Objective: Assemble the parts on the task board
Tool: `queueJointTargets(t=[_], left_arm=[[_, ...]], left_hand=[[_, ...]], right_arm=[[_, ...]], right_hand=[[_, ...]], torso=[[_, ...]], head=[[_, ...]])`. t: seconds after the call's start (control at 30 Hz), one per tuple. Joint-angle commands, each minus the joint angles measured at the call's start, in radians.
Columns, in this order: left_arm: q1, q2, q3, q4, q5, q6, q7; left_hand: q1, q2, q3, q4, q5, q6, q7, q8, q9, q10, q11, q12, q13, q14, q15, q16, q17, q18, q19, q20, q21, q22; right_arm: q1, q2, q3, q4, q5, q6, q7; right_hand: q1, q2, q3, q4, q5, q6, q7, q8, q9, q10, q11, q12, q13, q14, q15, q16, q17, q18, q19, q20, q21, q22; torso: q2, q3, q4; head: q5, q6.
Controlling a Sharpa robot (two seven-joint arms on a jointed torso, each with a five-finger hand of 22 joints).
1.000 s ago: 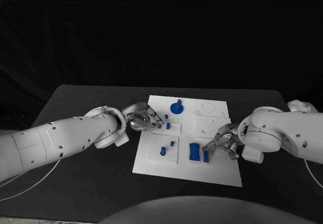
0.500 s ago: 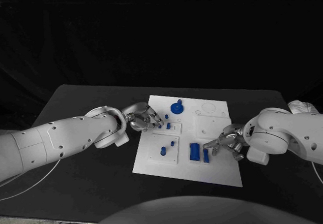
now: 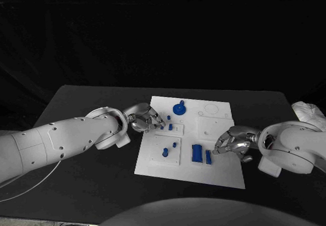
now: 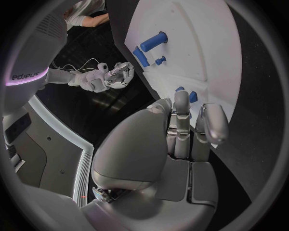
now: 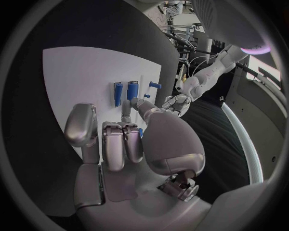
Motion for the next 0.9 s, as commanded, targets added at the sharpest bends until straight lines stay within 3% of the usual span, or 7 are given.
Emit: queueJointTargets(t=[0.03,0.13,0.23,0.43,0.57,0.67,0.9], left_arm=[[0.0,0.001,0.001,0.002,0.0,-0.008,0.023],[0.0,0.0,0.001,0.002,0.0,-0.011,0.028],[0.0,-0.003,0.001,0.003,0.0,-0.014,0.03],[0.0,-0.009,0.001,0.006,0.0,-0.016,0.03],[0.0,-0.011,0.001,0.008,0.0,-0.016,0.029],[0.0,-0.011,0.001,0.008,0.0,-0.014,0.028],[0.0,-0.011,0.001,0.008,0.0,-0.011,0.027]], left_hand=[[0.0,-0.01,0.008,0.002,0.006,0.004,0.001,0.006,0.001,0.008,0.001,-0.004,0.0,-0.007,-0.001,-0.004,-0.002,0.017,-0.005,0.001,-0.003,0.157],[0.001,-0.01,0.01,0.001,0.007,0.005,0.001,0.007,0.002,0.01,0.001,-0.003,0.0,-0.008,0.0,-0.004,-0.002,0.017,-0.006,0.001,-0.003,0.158],[0.001,-0.01,0.011,0.001,0.007,0.006,0.001,0.008,0.002,0.012,0.001,-0.003,0.0,-0.008,0.0,-0.004,-0.002,0.017,-0.005,0.001,-0.003,0.158],[0.001,-0.011,0.012,0.001,0.007,0.007,0.001,0.009,0.002,0.013,0.002,-0.003,0.0,-0.008,0.0,-0.004,-0.003,0.017,-0.006,0.002,-0.003,0.158],[0.001,-0.011,0.012,0.001,0.007,0.007,0.001,0.009,0.002,0.013,0.002,-0.003,0.0,-0.008,0.0,-0.004,-0.003,0.017,-0.006,0.002,-0.003,0.158],[0.001,-0.011,0.012,0.001,0.007,0.007,0.001,0.009,0.002,0.013,0.002,-0.003,0.0,-0.008,0.0,-0.004,-0.003,0.017,-0.006,0.002,-0.003,0.158],[0.001,-0.011,0.012,0.001,0.007,0.007,0.001,0.009,0.002,0.013,0.002,-0.003,0.0,-0.008,0.0,-0.004,-0.003,0.017,-0.006,0.002,-0.003,0.158]], right_arm=[[-0.029,-0.015,-0.002,0.017,-0.308,-0.137,0.196],[-0.063,-0.023,-0.002,0.018,-0.401,-0.199,0.243],[-0.092,-0.023,-0.002,0.012,-0.476,-0.238,0.271],[-0.131,-0.012,-0.003,-0.003,-0.572,-0.287,0.286],[-0.15,0.002,-0.003,-0.015,-0.605,-0.318,0.281],[-0.157,0.012,-0.003,-0.022,-0.616,-0.326,0.274],[-0.165,0.03,-0.003,-0.036,-0.629,-0.318,0.253]], right_hand=[[0.021,-0.008,-0.004,-0.001,-0.033,-0.016,-0.004,0.059,0.046,0.104,-0.011,0.004,0.263,0.104,-0.007,0.003,0.263,-0.011,0.007,0.001,0.014,0.147],[0.031,-0.016,-0.013,0.017,-0.078,-0.037,-0.013,0.145,0.112,0.104,-0.014,0.004,0.263,0.104,-0.01,0.003,0.263,-0.012,0.007,-0.002,0.024,0.148],[0.038,-0.024,-0.025,0.031,-0.137,-0.047,-0.017,0.203,0.157,0.104,-0.018,0.004,0.263,0.104,-0.013,0.003,0.263,-0.013,0.007,-0.003,0.031,0.15],[0.048,-0.036,-0.047,0.053,-0.202,-0.063,-0.02,0.27,0.21,0.104,-0.022,0.004,0.263,0.104,-0.015,0.003,0.263,-0.013,0.006,-0.005,0.035,0.15],[0.054,-0.042,-0.069,0.071,-0.237,-0.078,-0.025,0.338,0.267,0.104,-0.026,0.004,0.263,0.104,-0.018,0.003,0.263,-0.014,0.008,-0.008,0.043,0.151],[0.051,-0.045,-0.084,0.086,-0.256,-0.049,-0.027,0.397,0.313,0.104,-0.028,0.004,0.263,0.104,-0.019,0.003,0.263,-0.014,0.007,-0.009,0.043,0.15],[0.053,-0.048,-0.1,0.102,-0.291,-0.051,-0.028,0.427,0.34,0.104,-0.029,0.004,0.263,0.104,-0.021,0.003,0.263,-0.013,0.005,-0.011,0.038,0.149]], torso=[[-0.001,-0.0017,-0.001],[0.0,-0.001,-0.0008],[0.0,-0.0005,-0.0009],[0.001,-0.0002,-0.0004],[0.001,-0.0005,-0.0001],[0.001,-0.0007,0.0004],[0.001,-0.0008,0.0002]], head=[[-0.002,0.0],[-0.001,0.0],[0.002,0.0],[0.001,0.0],[0.0,0.0],[0.0,0.0],[0.0,0.0]])
